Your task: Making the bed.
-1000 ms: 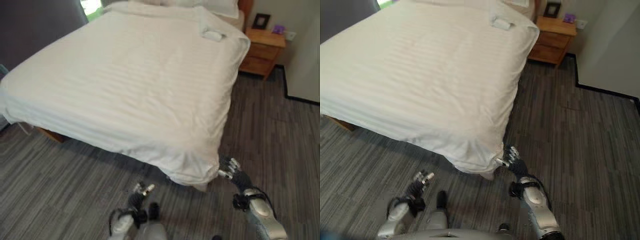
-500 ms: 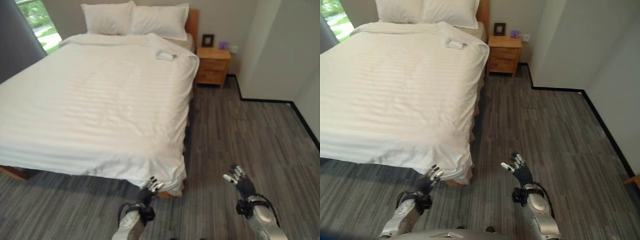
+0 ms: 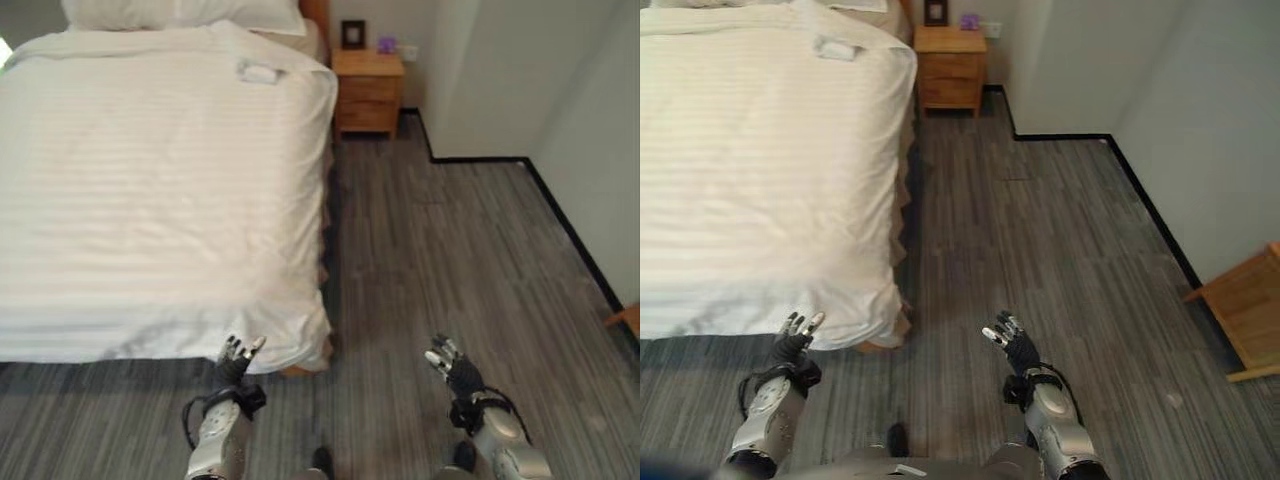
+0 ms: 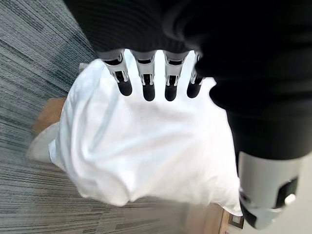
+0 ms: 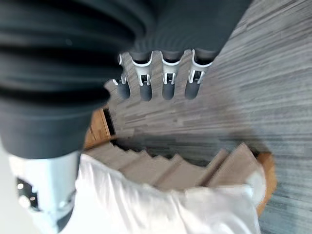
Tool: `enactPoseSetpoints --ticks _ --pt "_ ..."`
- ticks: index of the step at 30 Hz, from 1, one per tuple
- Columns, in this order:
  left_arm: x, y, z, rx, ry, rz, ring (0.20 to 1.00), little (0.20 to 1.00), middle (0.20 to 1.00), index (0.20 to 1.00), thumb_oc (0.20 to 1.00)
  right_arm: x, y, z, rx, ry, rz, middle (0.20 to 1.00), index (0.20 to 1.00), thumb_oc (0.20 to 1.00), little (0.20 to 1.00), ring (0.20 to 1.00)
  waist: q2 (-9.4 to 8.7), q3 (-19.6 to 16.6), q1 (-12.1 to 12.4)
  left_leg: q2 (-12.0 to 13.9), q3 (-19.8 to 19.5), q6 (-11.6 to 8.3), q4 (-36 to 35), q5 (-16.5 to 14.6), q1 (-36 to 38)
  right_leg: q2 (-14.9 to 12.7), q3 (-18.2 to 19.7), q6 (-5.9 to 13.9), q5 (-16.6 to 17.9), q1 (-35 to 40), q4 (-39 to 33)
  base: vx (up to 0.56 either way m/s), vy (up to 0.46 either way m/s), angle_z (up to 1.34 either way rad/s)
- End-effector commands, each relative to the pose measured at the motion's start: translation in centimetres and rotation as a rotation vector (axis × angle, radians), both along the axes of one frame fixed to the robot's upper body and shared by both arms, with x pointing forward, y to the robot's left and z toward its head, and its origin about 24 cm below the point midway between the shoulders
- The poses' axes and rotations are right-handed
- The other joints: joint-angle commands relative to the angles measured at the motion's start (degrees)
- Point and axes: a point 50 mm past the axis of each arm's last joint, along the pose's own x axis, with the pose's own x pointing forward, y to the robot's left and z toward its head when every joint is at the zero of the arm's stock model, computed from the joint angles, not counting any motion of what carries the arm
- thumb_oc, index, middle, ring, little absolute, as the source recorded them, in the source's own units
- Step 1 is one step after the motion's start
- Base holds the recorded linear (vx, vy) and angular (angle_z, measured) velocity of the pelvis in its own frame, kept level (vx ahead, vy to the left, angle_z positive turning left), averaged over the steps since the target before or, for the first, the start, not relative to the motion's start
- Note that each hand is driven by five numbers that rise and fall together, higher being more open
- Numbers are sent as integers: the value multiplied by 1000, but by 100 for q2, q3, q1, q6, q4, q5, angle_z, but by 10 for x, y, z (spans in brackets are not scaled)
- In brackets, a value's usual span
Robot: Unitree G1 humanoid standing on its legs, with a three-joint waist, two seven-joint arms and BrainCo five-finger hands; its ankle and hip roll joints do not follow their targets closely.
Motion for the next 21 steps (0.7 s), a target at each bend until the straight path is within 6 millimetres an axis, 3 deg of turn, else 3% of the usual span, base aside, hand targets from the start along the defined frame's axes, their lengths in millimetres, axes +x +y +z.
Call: enactPoseSetpoints --ticks 1,3,6,7,8,9,12,14,17,19,21 --pt "7 2 11 13 -76 -17 1000 1000 1000 1000 1000 15 -19 26 -3 -146 -62 1000 1000 1000 1000 1000 117 -171 13 956 -647 -439 262 473 282 707 -15 -368 -49 88 193 89 -451 7" --pt "13 -11 7 -50 -85 -26 1000 1000 1000 1000 1000 10 -33 26 -37 -146 -99 1000 1000 1000 1000 1000 154 -114 -96 1154 -697 -486 788 1016 -1 964 -177 -579 -150 321 22 36 -425 -1" --pt "19 -29 7 -97 -94 -82 1000 1000 1000 1000 1000 5 -51 23 -80 -122 -146 1000 1000 1000 1000 1000 87 -54 -203 1137 -644 -393 1293 1121 -260 1042 -294 -725 -200 507 -130 35 -263 21" --pt "21 -40 9 -116 -113 -163 1000 1000 1000 1000 1000 0 -63 18 -76 -91 -204 1000 1000 1000 1000 1000 8 -14 -135 571 -1208 -308 1584 808 -464 1061 -147 -764 -268 543 -156 59 -269 16" --pt "21 -40 9 -116 -113 -163 1000 1000 1000 1000 1000 0 -63 18 -76 -91 -204 1000 1000 1000 1000 1000 7 -18 -137 570 -1210 -307 1585 808 -469 1060 -149 -764 -268 540 -156 120 -323 -16" --pt "17 -46 8 -154 -115 -192 1000 1000 1000 1000 1000 -1 -70 15 -63 -72 -214 1000 1000 1000 1000 1000 -42 -33 -51 62 -1598 -194 1445 489 -624 1115 -14 -799 -284 561 -156 112 -182 -35" --pt "13 -45 7 -143 -109 -227 1000 1000 1000 1000 1000 0 -74 18 -127 -77 -152 1000 1000 1000 1000 1000 -92 -100 24 -332 -1604 -32 1000 137 -616 1178 20 -797 -345 607 -156 139 -145 -40" --pt "9 -39 7 -113 -103 -210 1000 1000 1000 1000 1000 2 -71 22 -109 -109 -139 1000 1000 1000 1000 1000 -22 -194 64 -690 -1564 184 550 150 -601 1335 15 -806 -365 630 -156 154 -40 -29" --pt "13 -33 13 -95 -130 -187 1000 1000 1000 1000 1000 4 -65 25 -117 -127 -137 1000 1000 1000 1000 1000 52 -246 28 -691 -1520 243 371 113 -391 1403 85 -821 -448 679 -117 132 63 -1" --pt "18 -16 23 -23 -163 -119 1000 1000 1000 1000 1000 13 -52 32 -125 -176 -118 1000 1000 1000 1000 1000 102 -380 2 -702 -1595 329 74 107 -92 1397 164 -825 -514 802 -66 198 163 -20" --pt "17 -16 23 -22 -163 -119 1000 1000 1000 1000 1000 13 -52 32 -125 -176 -117 1000 1000 1000 1000 1000 100 -372 1 -702 -1594 330 63 111 -76 1396 165 -824 -517 811 -65 40 36 -11"
